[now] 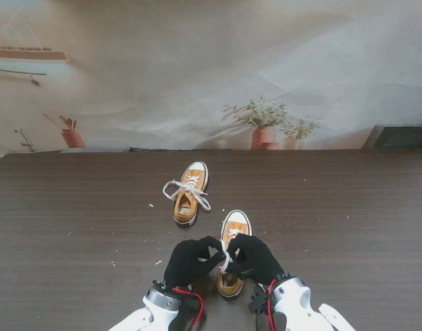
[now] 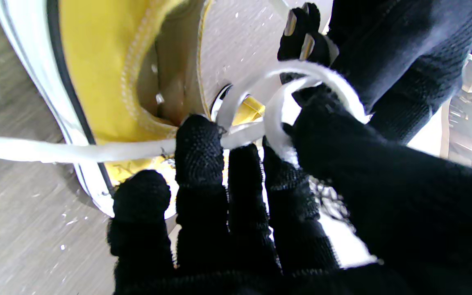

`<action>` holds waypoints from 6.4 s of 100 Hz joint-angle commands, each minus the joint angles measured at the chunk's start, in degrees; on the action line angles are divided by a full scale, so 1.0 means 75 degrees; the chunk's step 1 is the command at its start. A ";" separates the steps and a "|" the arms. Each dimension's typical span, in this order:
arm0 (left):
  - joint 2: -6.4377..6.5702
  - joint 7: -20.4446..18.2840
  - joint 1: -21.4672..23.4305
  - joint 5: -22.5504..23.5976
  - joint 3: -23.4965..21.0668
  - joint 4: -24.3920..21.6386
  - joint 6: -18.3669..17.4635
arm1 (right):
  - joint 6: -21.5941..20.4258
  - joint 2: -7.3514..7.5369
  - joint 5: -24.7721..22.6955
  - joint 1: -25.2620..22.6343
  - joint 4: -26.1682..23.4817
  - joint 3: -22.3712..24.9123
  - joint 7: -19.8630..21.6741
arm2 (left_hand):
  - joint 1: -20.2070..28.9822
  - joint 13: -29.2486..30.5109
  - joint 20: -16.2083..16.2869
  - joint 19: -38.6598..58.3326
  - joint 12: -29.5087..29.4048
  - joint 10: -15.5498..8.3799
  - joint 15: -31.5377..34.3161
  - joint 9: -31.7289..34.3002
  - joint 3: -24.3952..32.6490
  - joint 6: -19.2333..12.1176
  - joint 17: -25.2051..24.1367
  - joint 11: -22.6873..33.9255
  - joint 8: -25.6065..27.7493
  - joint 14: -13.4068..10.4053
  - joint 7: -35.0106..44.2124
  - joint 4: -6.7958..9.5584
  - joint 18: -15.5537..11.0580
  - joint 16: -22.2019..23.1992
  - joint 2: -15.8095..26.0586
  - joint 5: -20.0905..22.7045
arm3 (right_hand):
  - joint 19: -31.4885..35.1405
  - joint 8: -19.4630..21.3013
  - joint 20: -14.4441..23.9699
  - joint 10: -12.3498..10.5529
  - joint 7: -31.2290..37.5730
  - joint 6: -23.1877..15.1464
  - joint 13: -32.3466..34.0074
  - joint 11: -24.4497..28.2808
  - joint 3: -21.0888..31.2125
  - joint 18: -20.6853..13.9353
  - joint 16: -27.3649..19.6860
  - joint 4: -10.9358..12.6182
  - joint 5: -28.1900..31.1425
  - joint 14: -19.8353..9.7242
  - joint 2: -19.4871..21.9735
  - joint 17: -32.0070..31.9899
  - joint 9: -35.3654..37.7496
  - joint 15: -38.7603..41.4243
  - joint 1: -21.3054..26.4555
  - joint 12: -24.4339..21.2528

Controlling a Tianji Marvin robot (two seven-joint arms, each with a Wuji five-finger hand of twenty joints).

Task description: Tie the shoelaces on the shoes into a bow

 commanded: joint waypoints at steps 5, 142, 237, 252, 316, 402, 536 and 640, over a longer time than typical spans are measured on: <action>0.0071 -0.0205 0.0163 0.0029 -0.0070 -0.0004 -0.0060 | -0.0073 -0.0031 -0.0034 -0.0010 -0.0016 -0.0053 -0.0003 | 0.0286 0.0125 -0.0142 0.0581 0.0018 -0.0052 -0.0099 -0.0119 -0.0382 -0.0202 0.0067 0.0192 0.0656 0.0048 0.0396 -0.0084 -0.0342 -0.0074 0.0189 -0.0411 | 0.0165 0.0241 -0.0063 -0.0152 -0.0096 -0.0844 0.0202 -0.0100 0.0534 -0.0149 -0.0105 0.0247 0.0270 -0.0161 -0.0250 0.0080 0.0209 0.0110 0.0083 0.0064; 0.0214 -0.1452 0.0807 -0.0879 -0.0965 -0.0449 0.0305 | 0.0476 -0.0277 -0.0876 0.0181 0.0527 -0.0045 -0.1379 | 0.0318 -0.0451 0.0080 -0.0472 0.0143 -0.0959 -0.0749 -0.1036 -0.0005 0.0605 -0.0697 0.0375 0.2315 -0.0156 0.1332 0.0170 0.0445 -0.0078 0.0663 -0.2162 | 0.0158 0.0363 -0.0108 -0.0102 -0.0281 -0.1462 0.0316 -0.0167 0.0484 -0.0033 -0.0101 0.0258 0.0394 -0.0112 -0.0235 0.0182 0.0500 0.0088 0.0047 0.0080; 0.0124 -0.0216 0.0285 -0.0010 -0.0444 0.0262 -0.0030 | 0.0259 -0.0232 -0.0863 0.0114 0.0411 -0.0117 -0.1231 | -0.0552 -0.0835 0.0474 -0.0869 0.0362 -0.1098 -0.1078 -0.1048 0.1603 -0.1503 -0.1224 -0.0114 0.2831 -0.0267 0.0863 -0.0143 0.0051 0.0179 -0.2326 -0.1329 | 0.0187 0.0337 -0.0126 -0.0123 -0.0275 -0.1462 0.0333 -0.0202 0.0400 -0.0023 -0.0095 0.0222 0.0338 -0.0099 -0.0107 0.0184 0.0536 0.0098 0.0050 0.0087; 0.0113 -0.0175 0.0129 0.0006 -0.0296 0.0390 0.0127 | 0.0186 -0.0238 -0.0860 0.0106 0.0409 -0.0118 -0.1265 | -0.0384 -0.0790 0.0441 -0.0886 0.0343 -0.1099 -0.1081 -0.0989 0.1197 -0.1521 -0.1092 -0.0134 0.1947 -0.0340 0.0607 -0.0120 0.0160 0.0163 -0.2261 -0.0891 | 0.0187 0.0327 -0.0126 -0.0120 -0.0273 -0.1439 0.0337 -0.0201 0.0407 -0.0023 -0.0094 0.0221 0.0356 -0.0093 -0.0126 0.0184 0.0547 0.0100 0.0059 0.0089; -0.0005 0.0447 -0.0352 0.0210 0.0284 0.0863 0.0568 | -0.0198 -0.0200 -0.0836 -0.0092 0.0213 -0.0123 -0.1185 | 0.0117 -0.1016 0.0305 -0.0840 0.0676 -0.1077 -0.1041 -0.1270 0.0991 -0.1185 -0.1059 0.0079 0.0799 -0.0262 0.0864 0.0069 0.0159 0.0214 -0.1249 -0.0469 | 0.0186 0.0288 -0.0127 -0.0149 -0.0291 -0.1395 0.0336 -0.0214 0.0444 -0.0026 -0.0096 0.0210 0.0415 -0.0105 -0.0145 0.0183 0.0557 0.0094 0.0071 0.0091; 0.0117 -0.0854 0.0280 -0.0468 -0.0402 0.0428 -0.0165 | -0.0275 -0.0222 -0.0926 -0.0131 0.0226 -0.0162 -0.1359 | -0.0266 -0.5604 0.2299 -0.3999 -0.1328 -0.0672 -0.3692 -0.5944 0.1100 -0.1221 -0.6059 -0.4656 0.2316 -0.0430 -0.0001 0.0362 -0.0095 0.0753 -0.0219 -0.2970 | 0.0186 0.0302 -0.0127 -0.0133 -0.0309 -0.1412 0.0367 -0.0223 0.0490 -0.0026 -0.0104 0.0199 0.0449 -0.0064 -0.0174 0.0183 0.0625 0.0093 0.0031 0.0093; -0.0082 -0.0199 0.0182 -0.0500 -0.0300 0.0657 -0.0250 | -0.0420 -0.0218 -0.0919 -0.0247 0.0135 -0.0145 -0.1382 | -0.0186 -0.4091 0.2031 -0.3394 0.0094 -0.0657 -0.3097 -0.3523 0.1125 -0.1177 -0.4942 -0.4639 0.1658 -0.0344 -0.0426 0.0008 0.0151 0.0668 -0.0846 -0.2792 | 0.0176 0.0290 -0.0121 -0.0133 -0.0339 -0.1437 0.0406 -0.0250 0.0470 0.0006 -0.0121 0.0186 0.0472 -0.0047 -0.0149 0.0218 0.0682 0.0090 0.0035 0.0102; 0.0287 0.0043 0.0750 0.0565 -0.0989 0.0554 -0.1048 | -0.0291 -0.0205 -0.1041 -0.0223 0.0073 -0.0208 -0.1384 | -0.1035 -0.7995 0.1471 -1.2630 -0.2525 -0.0698 -0.8768 -0.6794 0.2044 -0.1652 -0.8182 -0.5861 0.2883 -0.0420 0.0710 -0.0069 -0.0154 -0.0802 -0.2540 -0.2264 | 0.0175 0.0297 -0.0118 -0.0137 -0.0350 -0.1431 0.0400 -0.0252 0.0459 0.0006 -0.0123 0.0181 0.0474 -0.0041 -0.0133 0.0218 0.0688 0.0096 0.0065 0.0113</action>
